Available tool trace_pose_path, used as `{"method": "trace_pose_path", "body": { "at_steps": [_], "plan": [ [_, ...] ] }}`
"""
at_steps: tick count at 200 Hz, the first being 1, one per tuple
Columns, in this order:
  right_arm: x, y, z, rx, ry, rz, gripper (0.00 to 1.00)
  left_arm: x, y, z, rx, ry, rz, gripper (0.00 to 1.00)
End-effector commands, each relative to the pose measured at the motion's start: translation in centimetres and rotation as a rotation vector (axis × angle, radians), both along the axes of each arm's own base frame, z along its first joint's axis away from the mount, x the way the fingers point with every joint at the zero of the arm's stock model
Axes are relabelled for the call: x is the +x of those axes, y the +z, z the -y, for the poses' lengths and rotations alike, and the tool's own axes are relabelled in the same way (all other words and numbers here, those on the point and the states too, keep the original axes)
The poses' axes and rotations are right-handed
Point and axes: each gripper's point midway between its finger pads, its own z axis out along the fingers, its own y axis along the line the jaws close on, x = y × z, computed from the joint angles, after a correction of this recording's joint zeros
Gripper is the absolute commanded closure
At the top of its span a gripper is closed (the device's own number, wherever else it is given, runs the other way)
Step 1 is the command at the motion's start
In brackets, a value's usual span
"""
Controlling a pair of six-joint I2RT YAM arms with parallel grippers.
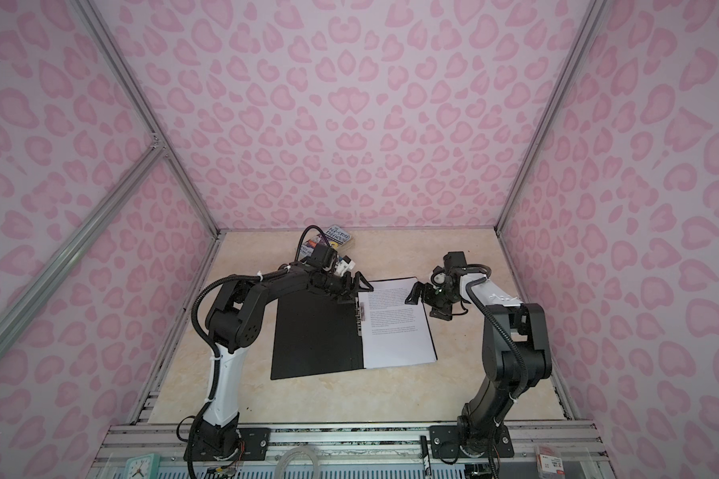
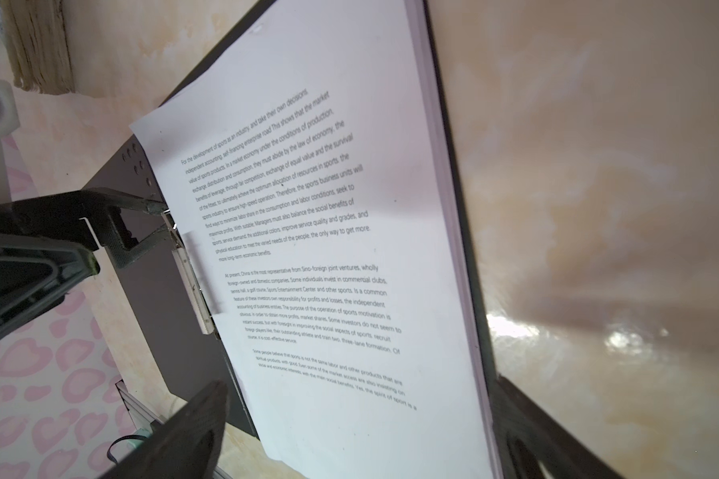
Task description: Put the files into the folder
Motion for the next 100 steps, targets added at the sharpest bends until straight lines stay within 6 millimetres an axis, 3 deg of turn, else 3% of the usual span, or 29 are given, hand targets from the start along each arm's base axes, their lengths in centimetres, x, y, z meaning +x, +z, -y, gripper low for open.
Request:
{"method": "trace_pose_path", "body": {
  "at_steps": [1,100],
  "plan": [
    [-0.3,-0.3,-0.2,0.009,0.015,-0.014,0.02,0.2,0.6,0.4,-0.043,0.004,0.005,0.03],
    [-0.3,-0.9,-0.5,0.031,0.017,-0.031,0.02,-0.4,2.9,0.7,-0.104,0.012,0.02,0.03]
  ]
}}
